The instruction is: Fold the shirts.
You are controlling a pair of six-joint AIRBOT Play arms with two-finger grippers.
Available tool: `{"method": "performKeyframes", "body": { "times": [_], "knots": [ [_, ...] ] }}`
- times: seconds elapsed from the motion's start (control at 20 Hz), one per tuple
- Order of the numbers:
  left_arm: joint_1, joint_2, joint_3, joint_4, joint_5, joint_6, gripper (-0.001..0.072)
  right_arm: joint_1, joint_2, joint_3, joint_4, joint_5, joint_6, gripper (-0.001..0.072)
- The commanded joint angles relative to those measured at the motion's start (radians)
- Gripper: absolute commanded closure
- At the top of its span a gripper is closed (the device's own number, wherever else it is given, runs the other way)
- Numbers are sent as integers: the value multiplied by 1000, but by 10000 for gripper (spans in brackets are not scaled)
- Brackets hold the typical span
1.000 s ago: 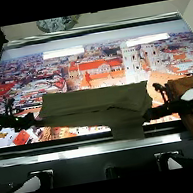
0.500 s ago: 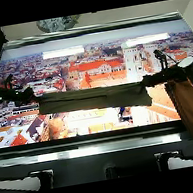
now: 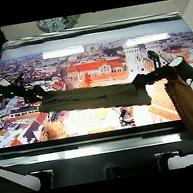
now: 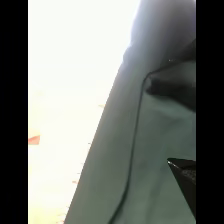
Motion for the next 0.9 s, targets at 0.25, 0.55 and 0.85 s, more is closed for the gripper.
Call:
{"method": "performKeyframes", "body": {
  "times": [0.25, 0.55, 0.85],
  "knots": [
    [41, 193, 50, -1, 37, 8, 136, -160, 20, -18, -252, 231, 15, 0],
    [-24, 330, 50, -1, 37, 9, 136, -158, -150, -31, 37, 245, 10, -1],
    [-156, 362, 48, -1, 37, 10, 136, -62, -185, -31, 191, 213, 15, 145]
  ]
}}
